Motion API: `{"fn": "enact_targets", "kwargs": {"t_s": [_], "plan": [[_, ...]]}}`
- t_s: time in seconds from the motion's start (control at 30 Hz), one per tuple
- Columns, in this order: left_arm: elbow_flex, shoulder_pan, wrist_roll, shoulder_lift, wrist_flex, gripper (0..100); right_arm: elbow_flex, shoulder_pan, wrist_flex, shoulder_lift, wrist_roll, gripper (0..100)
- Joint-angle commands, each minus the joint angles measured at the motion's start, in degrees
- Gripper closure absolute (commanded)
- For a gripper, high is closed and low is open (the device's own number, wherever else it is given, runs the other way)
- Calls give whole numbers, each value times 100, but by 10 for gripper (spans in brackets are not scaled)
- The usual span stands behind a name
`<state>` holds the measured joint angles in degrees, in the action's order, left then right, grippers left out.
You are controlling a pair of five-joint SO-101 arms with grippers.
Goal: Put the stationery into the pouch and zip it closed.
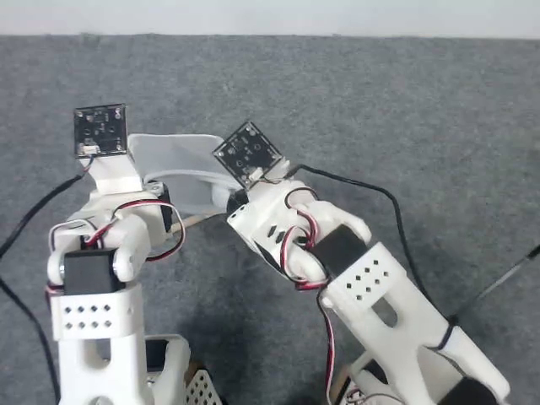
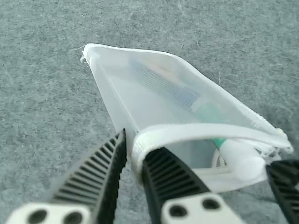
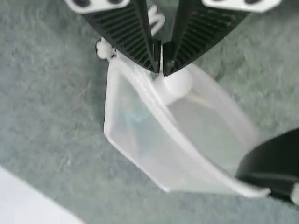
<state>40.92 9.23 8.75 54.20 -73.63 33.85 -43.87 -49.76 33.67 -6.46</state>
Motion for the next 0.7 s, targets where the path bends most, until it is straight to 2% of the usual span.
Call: {"fn": "enact_targets", "kwargs": {"t_s": [0.0, 0.27, 0.67], "plan": [[-84, 9, -35, 35, 176, 989, -475, 75, -215, 4, -97, 993], [-84, -18, -35, 35, 176, 989, -624, 40, -497, -40, -448, 993], [-84, -26, -35, 35, 176, 989, -422, -549, 1121, -875, -484, 993]]}}
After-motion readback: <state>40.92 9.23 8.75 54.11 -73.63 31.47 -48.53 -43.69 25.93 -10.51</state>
